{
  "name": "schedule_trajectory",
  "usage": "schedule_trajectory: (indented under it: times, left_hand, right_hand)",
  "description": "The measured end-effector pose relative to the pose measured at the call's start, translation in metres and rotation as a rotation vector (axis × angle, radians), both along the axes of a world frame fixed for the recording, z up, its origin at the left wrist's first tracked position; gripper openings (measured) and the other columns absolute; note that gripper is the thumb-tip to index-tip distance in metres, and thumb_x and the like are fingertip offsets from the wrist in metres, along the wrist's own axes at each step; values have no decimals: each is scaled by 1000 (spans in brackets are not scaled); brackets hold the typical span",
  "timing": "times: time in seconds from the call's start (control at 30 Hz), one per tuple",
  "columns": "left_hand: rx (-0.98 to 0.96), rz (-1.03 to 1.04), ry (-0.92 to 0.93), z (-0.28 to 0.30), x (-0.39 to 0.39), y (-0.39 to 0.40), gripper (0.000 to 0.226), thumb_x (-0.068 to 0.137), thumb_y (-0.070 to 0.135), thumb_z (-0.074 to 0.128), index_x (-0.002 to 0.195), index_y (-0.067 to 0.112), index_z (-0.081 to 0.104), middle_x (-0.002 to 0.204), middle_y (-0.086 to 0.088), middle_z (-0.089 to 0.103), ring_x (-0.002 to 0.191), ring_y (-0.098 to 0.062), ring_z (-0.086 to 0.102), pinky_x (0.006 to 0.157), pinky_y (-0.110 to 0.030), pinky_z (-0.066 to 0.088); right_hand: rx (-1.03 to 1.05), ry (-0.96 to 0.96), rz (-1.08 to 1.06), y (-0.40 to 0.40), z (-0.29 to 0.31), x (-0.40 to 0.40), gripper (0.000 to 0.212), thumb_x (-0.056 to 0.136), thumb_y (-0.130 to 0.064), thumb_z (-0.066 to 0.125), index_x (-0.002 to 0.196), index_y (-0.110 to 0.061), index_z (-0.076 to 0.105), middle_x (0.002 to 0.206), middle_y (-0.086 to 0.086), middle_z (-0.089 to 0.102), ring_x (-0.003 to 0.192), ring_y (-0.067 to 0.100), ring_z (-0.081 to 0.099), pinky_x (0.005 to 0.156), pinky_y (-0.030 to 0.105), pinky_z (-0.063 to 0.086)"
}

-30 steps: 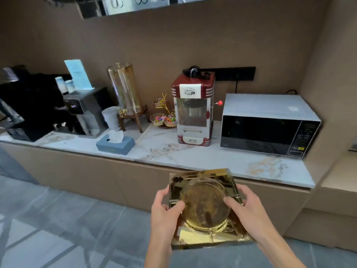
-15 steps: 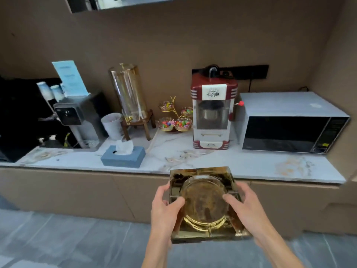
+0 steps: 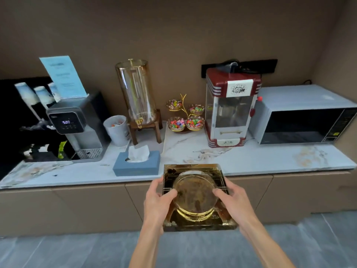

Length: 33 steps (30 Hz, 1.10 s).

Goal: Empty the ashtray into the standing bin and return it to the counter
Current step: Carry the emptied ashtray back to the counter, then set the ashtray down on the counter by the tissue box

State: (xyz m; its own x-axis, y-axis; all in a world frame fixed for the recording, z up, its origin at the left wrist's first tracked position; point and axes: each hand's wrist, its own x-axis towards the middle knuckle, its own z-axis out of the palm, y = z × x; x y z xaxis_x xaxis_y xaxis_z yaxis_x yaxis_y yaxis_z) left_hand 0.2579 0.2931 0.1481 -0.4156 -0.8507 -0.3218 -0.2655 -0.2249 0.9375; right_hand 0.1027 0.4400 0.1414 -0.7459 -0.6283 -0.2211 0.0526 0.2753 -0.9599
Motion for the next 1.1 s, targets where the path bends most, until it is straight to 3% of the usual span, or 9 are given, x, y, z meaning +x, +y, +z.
schedule_trajectory:
  times: [0.17,0.27,0.4,0.57,0.67,0.77,0.87,1.03,1.1]
  left_hand:
    - [20,-26,-7,2,-23,-31,54,89,18,74,137,36,56,97,-25,78,88,-38,79,68,-41,67]
    - [51,-40,3,4,-48,-45,51,91,19,73,136,37,55,98,-23,77,83,-32,78,49,-24,57]
    - [75,-60,1,-3,-85,-61,47,91,18,72,130,38,55,94,-20,77,67,-18,76,48,-20,53]
    - [52,-69,-22,-19,-129,-84,47,89,15,72,127,39,58,102,-28,76,80,-32,79,62,-33,60]
    - [57,-82,-48,-27,-143,-101,44,90,14,72,123,40,59,97,-31,74,71,-28,75,60,-30,57]
    - [51,-101,-97,-35,-159,-132,43,91,16,72,124,38,57,101,-30,73,80,-31,75,68,-35,58]
    - [39,-163,-171,-51,-175,-173,44,92,18,72,128,34,52,103,-32,71,89,-38,74,80,-44,59]
    - [-68,-399,-270,-90,-199,-245,42,98,23,64,132,25,38,83,-2,67,71,-12,67,58,-15,49]
    - [-132,-505,-320,-102,-208,-265,35,101,20,57,128,19,35,86,3,65,74,-8,65,64,-16,53]
  right_hand:
    - [62,9,-34,-26,11,-15,38,91,-23,66,121,-46,70,93,-17,81,84,5,77,80,31,63]
    - [60,4,-72,-39,13,-38,33,90,-26,68,106,-54,68,75,-25,78,71,1,76,63,22,63]
    - [88,20,-105,-58,9,-73,46,89,-32,71,132,-46,63,101,-19,78,95,12,75,88,40,62]
    - [70,22,-95,-79,-6,-119,49,86,-27,69,132,-44,64,96,-11,82,87,10,78,90,40,61]
    - [83,11,-121,-96,-18,-130,55,83,-27,70,136,-41,62,106,-6,81,93,14,77,94,41,59]
    - [121,-22,-151,-125,-29,-142,53,85,-25,71,135,-41,63,90,-7,83,79,13,79,87,41,62]
    - [167,-95,-170,-163,-48,-158,52,88,-19,70,133,-43,64,86,0,83,85,21,78,91,46,60]
    - [202,-124,-223,-228,-77,-186,50,88,-10,70,123,-45,68,89,1,82,88,23,77,91,48,60]
    - [238,-79,-233,-245,-89,-193,51,86,-11,71,114,-53,65,83,-2,82,82,18,78,88,44,61]
